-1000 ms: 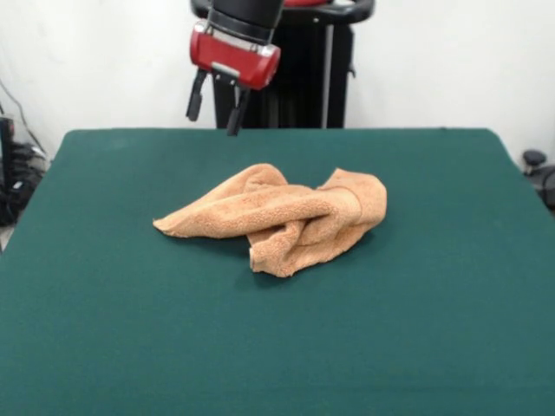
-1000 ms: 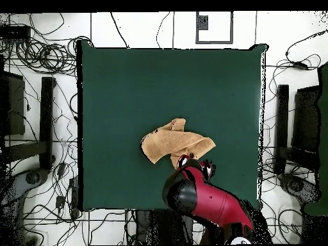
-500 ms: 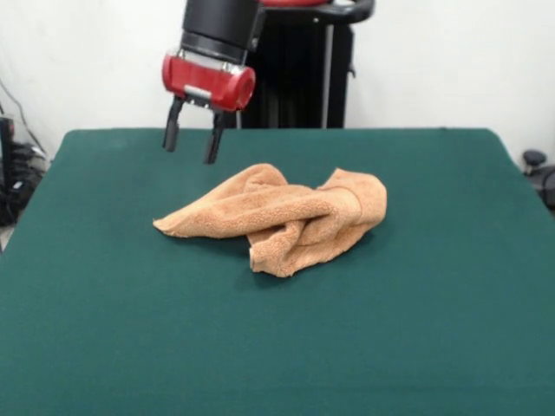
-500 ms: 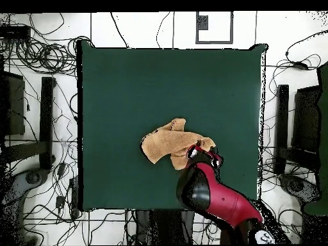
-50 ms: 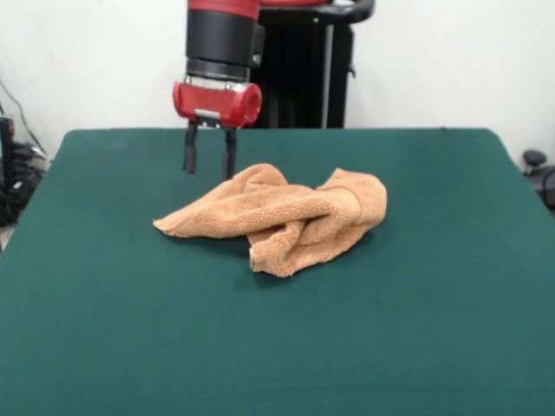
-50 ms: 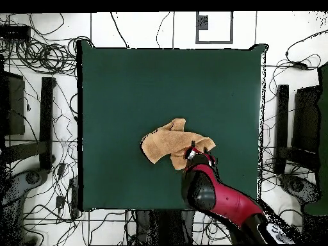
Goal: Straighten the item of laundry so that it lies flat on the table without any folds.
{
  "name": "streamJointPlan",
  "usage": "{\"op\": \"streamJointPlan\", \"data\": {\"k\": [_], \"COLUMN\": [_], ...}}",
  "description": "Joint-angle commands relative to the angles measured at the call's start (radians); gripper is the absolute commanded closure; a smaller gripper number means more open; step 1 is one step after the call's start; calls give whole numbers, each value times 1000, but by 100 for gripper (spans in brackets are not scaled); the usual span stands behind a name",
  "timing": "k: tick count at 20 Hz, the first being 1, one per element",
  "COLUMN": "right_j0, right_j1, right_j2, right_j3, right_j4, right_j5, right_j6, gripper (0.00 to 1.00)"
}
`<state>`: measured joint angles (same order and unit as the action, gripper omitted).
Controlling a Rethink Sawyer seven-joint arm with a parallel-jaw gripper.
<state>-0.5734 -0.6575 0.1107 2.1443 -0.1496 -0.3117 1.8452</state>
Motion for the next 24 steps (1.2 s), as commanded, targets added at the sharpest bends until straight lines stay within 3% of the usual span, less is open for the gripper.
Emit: {"op": "streamJointPlan", "data": {"k": [1, 8, 24], "right_j0": [-36, -103, -124], "right_j1": [36, 65, 46], "right_j2": [273, 355, 328], "right_j3": [90, 112, 132], "right_j4": [-47, -68, -88], "right_j5": [1, -5, -109], "right_j6": [273, 252, 243], "gripper": [0, 0, 0]}}
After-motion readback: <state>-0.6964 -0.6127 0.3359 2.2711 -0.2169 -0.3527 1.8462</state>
